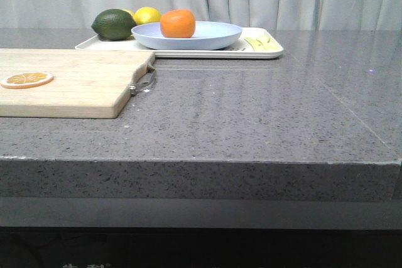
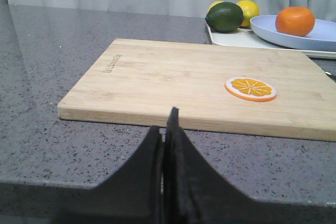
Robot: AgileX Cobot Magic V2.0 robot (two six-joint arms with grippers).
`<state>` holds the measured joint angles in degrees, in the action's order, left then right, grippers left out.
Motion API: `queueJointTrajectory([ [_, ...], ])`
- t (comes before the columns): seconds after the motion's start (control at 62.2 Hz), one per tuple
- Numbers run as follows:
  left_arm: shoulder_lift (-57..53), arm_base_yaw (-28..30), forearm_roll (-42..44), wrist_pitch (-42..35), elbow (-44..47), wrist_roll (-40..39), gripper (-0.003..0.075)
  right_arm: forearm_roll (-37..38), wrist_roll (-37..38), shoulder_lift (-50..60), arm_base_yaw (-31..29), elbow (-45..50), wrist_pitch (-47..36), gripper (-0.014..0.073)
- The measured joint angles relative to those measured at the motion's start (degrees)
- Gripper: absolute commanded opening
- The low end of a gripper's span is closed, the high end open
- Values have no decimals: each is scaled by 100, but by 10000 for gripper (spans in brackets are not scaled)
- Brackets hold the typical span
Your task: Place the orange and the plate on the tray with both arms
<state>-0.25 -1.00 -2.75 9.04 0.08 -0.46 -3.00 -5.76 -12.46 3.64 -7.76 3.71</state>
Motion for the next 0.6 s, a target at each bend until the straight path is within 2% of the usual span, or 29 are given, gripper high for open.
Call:
queueJointTrajectory([
  [0.257, 0, 0, 0, 0, 0, 0, -18, -138, 0, 627, 0, 847, 6, -53],
  [0.595, 0, 0, 0, 0, 0, 0, -18, -375, 0, 1262, 0, 932, 528, -53],
])
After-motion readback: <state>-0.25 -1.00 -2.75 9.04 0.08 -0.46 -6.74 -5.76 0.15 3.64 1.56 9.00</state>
